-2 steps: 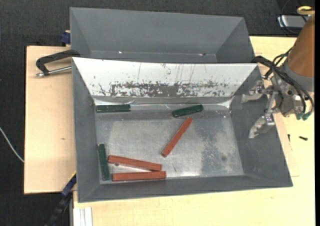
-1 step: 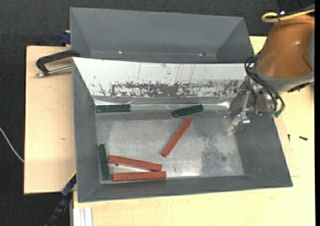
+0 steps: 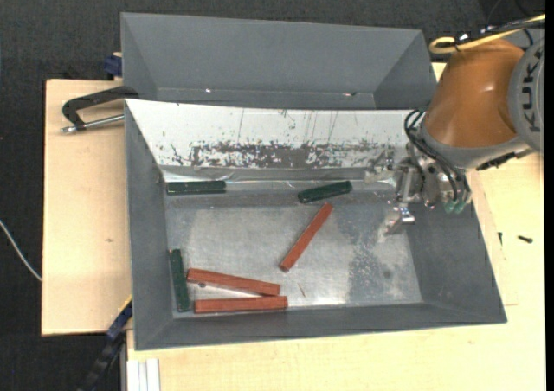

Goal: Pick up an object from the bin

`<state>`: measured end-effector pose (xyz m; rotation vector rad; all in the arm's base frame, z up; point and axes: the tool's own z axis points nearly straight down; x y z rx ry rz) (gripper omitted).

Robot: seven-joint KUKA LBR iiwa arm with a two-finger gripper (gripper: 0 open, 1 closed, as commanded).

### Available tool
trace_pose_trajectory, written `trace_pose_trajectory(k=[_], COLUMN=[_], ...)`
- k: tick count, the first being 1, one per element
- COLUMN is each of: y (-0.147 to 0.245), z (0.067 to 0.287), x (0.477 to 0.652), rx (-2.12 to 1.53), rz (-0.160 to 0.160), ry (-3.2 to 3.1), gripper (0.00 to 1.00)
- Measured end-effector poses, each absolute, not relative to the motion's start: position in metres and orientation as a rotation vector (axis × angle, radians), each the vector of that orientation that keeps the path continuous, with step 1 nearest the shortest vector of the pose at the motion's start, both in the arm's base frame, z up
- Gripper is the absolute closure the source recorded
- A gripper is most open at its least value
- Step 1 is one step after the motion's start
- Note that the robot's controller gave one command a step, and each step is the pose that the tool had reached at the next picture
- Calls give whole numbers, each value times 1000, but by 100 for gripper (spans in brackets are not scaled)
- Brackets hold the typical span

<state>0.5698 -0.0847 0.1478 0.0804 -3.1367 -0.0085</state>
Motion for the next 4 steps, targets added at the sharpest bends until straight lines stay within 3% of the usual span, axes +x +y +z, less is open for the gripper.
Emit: trace_pose_trajectory(k=[1, 2, 3, 4], y=[-50, -19, -19, -26], z=[123, 93, 93, 284], x=[575, 588, 588, 572], rx=[68, 223, 223, 224], rz=[3, -1, -1, 2], ry=[-3145, -3143, -3143, -3150], gripper=[0, 100, 100, 100])
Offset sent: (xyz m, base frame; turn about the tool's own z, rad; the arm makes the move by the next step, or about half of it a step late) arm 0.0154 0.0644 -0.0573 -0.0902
